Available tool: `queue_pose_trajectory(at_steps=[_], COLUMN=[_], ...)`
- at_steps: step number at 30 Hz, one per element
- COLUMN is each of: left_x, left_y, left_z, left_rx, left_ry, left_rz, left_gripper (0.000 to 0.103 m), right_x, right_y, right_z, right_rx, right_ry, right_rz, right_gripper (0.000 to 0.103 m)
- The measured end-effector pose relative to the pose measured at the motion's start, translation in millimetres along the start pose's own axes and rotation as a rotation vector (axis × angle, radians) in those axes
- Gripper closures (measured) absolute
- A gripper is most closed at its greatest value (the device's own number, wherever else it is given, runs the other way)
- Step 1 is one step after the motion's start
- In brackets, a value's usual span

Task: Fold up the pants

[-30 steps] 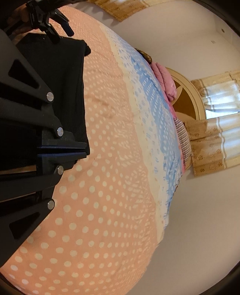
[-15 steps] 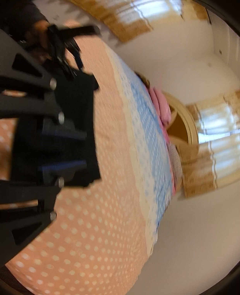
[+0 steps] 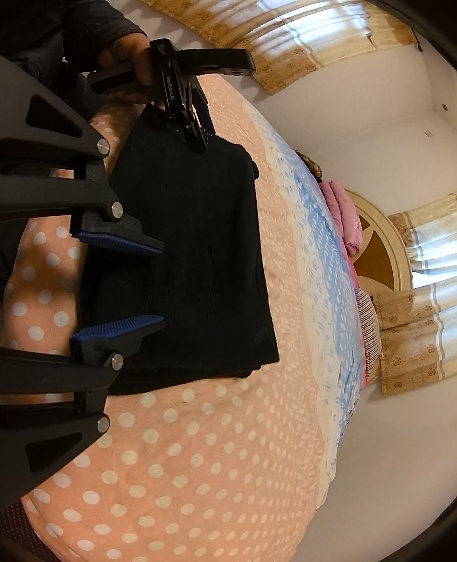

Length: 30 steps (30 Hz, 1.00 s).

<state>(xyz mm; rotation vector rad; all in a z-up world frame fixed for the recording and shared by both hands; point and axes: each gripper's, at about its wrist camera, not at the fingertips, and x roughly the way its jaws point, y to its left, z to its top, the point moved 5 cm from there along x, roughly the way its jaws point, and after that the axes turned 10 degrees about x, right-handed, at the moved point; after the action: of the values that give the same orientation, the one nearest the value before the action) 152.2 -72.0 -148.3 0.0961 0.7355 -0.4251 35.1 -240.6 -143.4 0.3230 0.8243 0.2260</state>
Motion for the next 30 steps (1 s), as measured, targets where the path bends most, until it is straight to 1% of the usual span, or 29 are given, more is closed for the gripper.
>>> queue_pose_trajectory(at_steps=[3, 5, 6, 7, 9, 11, 14, 16, 18, 19, 21, 23, 24, 25, 26, 27, 28, 29, 30], left_x=[-5.0, -9.7, -11.5, -11.4, -5.0, 2.6, 6.6, 8.4, 10.6, 11.7, 12.6, 13.4, 13.5, 11.6, 10.9, 11.0, 11.0, 10.9, 7.8], left_y=[1.5, 4.8, 6.9, 8.8, 10.2, 10.5, 6.8, 5.2, 5.1, 4.5, 3.3, 0.2, -0.6, -1.6, -2.7, -2.8, -1.6, 0.5, 2.9], left_z=[-0.1, 0.0, -0.3, -0.8, -2.1, -3.4, -1.3, 1.8, 3.0, 3.6, 4.9, 4.9, 5.6, 5.0, 5.0, 5.1, 4.4, 4.3, 4.4], left_rx=[0.007, 0.002, -0.007, -0.017, -0.034, -0.062, -0.045, -0.056, -0.063, -0.064, -0.067, -0.071, -0.069, -0.063, -0.058, -0.063, -0.082, -0.107, -0.118], left_ry=[-0.004, -0.013, -0.018, -0.019, -0.005, 0.002, -0.010, -0.016, -0.013, -0.010, -0.010, -0.007, -0.005, -0.006, -0.007, -0.007, -0.001, 0.000, -0.008], left_rz=[0.009, 0.017, 0.014, 0.008, -0.016, -0.060, -0.065, -0.100, -0.116, -0.122, -0.145, -0.192, -0.195, -0.196, -0.201, -0.214, -0.242, -0.273, -0.284], left_gripper=[0.000, 0.000, 0.000, 0.000, 0.000, 0.000, 0.000, 0.000, 0.000, 0.000, 0.004, 0.027, 0.029, 0.034, 0.047, 0.057, 0.079, 0.084, 0.085], right_x=[-11.9, -20.1, -22.9, -24.1, -21.4, -13.5, 2.6, 14.3, 28.0, 31.8, 33.8, 33.8, 34.5, 33.3, 31.1, 27.6, 24.4, 20.8, 16.4], right_y=[-3.0, -9.7, -13.3, -16.6, -26.6, -33.8, -43.8, -43.7, -42.3, -43.5, -45.2, -42.6, -40.2, -38.3, -35.9, -31.5, -27.0, -22.5, -16.2], right_z=[6.6, 12.9, 16.3, 19.2, 24.1, 25.9, 31.2, 33.3, 33.7, 34.1, 34.7, 33.5, 32.2, 31.1, 30.2, 30.4, 31.1, 32.2, 34.6], right_rx=[0.016, 0.032, 0.047, 0.063, 0.097, 0.121, 0.181, 0.200, 0.200, 0.205, 0.227, 0.216, 0.214, 0.223, 0.226, 0.212, 0.204, 0.199, 0.187], right_ry=[-0.031, -0.058, -0.067, -0.071, -0.077, -0.058, -0.023, 0.003, 0.032, 0.027, 0.026, 0.043, 0.065, 0.076, 0.074, 0.065, 0.057, 0.049, 0.038], right_rz=[0.004, 0.002, 0.008, 0.013, 0.001, 0.012, 0.037, 0.059, 0.065, 0.064, 0.076, 0.071, 0.086, 0.103, 0.110, 0.107, 0.111, 0.117, 0.122], right_gripper=[0.065, 0.060, 0.055, 0.045, 0.036, 0.036, 0.036, 0.036, 0.036, 0.036, 0.037, 0.048, 0.059, 0.068, 0.069, 0.071, 0.072, 0.073, 0.074])
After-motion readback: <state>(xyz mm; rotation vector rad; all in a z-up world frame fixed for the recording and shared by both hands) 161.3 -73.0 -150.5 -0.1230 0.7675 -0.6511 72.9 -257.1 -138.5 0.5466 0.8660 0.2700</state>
